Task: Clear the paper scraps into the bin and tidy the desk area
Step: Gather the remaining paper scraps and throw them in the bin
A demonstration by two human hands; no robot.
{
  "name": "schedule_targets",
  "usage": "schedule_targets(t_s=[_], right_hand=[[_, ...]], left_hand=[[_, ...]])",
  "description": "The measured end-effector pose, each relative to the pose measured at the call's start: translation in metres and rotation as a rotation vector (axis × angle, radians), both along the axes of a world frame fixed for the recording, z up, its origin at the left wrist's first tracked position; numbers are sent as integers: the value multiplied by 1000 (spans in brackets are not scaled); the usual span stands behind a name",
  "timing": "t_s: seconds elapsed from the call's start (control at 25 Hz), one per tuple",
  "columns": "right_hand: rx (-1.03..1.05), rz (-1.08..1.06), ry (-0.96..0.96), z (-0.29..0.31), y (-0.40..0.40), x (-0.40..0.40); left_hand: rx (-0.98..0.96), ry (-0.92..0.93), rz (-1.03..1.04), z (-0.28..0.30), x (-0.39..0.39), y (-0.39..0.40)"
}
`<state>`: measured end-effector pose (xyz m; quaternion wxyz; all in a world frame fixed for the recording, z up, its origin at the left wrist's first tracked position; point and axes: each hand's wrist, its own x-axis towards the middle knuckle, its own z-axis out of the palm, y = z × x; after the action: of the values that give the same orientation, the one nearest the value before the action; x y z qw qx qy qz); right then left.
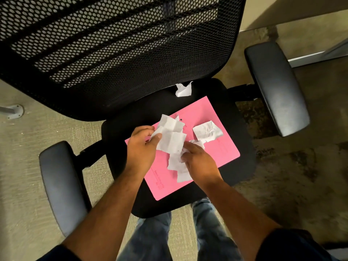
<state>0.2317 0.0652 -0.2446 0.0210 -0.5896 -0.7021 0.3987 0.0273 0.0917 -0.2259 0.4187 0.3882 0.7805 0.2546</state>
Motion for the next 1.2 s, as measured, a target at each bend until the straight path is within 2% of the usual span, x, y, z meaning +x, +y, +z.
schedule_targets(t_s=[0.08,0.16,0.24,0.4,0.48,0.64,0.76,0.84,0.92,1.08,1.2], right_hand=[[5,-15,57,2,-5,7],[128,-52,95,7,-9,12],[234,-154,130,8,-12,21],[314,-386,308,9,-26,46],[316,-475,356,12,-32,56],[145,-658,409,21,-31,73],[64,-646,361,23,-16,79],[120,-576,250,19,1,78],[201,-466,143,14,20,73],[150,-383,12,8,47,62],[103,-335,-53,3,51,58]], left_hand=[[-35,-16,-30,-2,8,2],[-55,-22,-52,-4,13,7],[-71,-33,-88,-7,18,13],[-74,-73,-179,-17,31,22],[-96,-4,-247,-21,42,28],[-82,253,-392,-33,56,33],[-35,453,-490,-42,59,32],[-10,517,-536,-46,59,30],[11,561,-581,-49,58,30],[61,617,-650,-53,58,32],[60,579,-620,-54,60,31]])
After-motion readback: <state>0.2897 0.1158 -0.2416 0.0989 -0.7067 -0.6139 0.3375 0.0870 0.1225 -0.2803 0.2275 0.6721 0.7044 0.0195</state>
